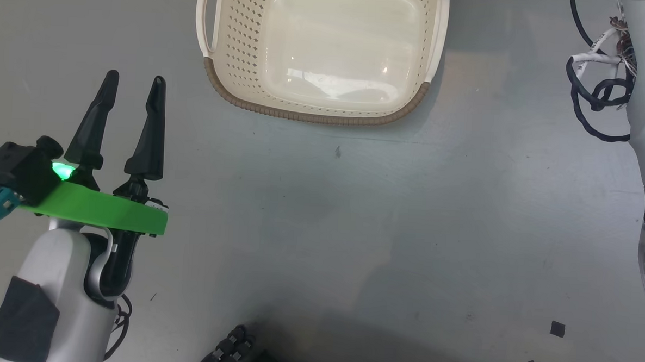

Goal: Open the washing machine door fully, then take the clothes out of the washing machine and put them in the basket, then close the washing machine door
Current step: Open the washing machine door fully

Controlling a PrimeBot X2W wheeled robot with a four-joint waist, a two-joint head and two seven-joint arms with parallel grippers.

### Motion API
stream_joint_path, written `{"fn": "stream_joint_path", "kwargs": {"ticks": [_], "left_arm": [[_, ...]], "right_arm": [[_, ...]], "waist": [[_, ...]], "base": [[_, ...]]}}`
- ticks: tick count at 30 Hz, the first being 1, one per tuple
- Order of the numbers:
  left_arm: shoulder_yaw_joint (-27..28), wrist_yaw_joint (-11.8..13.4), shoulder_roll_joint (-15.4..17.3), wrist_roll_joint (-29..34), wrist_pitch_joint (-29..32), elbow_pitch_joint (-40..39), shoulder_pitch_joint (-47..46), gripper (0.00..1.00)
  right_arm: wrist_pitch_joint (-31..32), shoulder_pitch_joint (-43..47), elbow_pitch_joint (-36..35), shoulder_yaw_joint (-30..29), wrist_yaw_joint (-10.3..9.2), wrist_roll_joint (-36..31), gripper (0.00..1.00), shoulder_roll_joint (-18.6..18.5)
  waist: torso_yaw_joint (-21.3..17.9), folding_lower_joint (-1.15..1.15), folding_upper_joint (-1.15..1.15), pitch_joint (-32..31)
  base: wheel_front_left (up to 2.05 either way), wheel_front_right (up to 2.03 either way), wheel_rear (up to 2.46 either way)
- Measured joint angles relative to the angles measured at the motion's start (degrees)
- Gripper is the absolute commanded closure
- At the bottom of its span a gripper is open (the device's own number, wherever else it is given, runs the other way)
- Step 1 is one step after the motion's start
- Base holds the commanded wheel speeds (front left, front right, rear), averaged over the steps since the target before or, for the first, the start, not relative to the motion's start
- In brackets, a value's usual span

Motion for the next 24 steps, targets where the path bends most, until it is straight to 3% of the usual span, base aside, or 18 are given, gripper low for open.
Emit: {"fn": "stream_joint_path", "kwargs": {"ticks": [4, 24], "left_arm": [[0.15, 0.0, -0.01, 0.01, 0.0, 0.14, -0.01, 0.0], [1.29, 0.0, 0.31, 1.89, 0.0, 0.3, 0.31, 0.0]], "right_arm": [[0.83, 0.61, 0.93, 0.62, 1.87, 0.55, 1.0, -0.21], [6.88, 6.37, 2.99, 5.57, 4.94, 2.91, 1.0, 1.35]], "waist": [[-0.18, 0.0, 0.0, -0.55], [-1.09, 0.0, 0.0, -6.59]], "base": [[0.0, 0.0, 0.0], [0.0, 0.0, 0.0]]}}
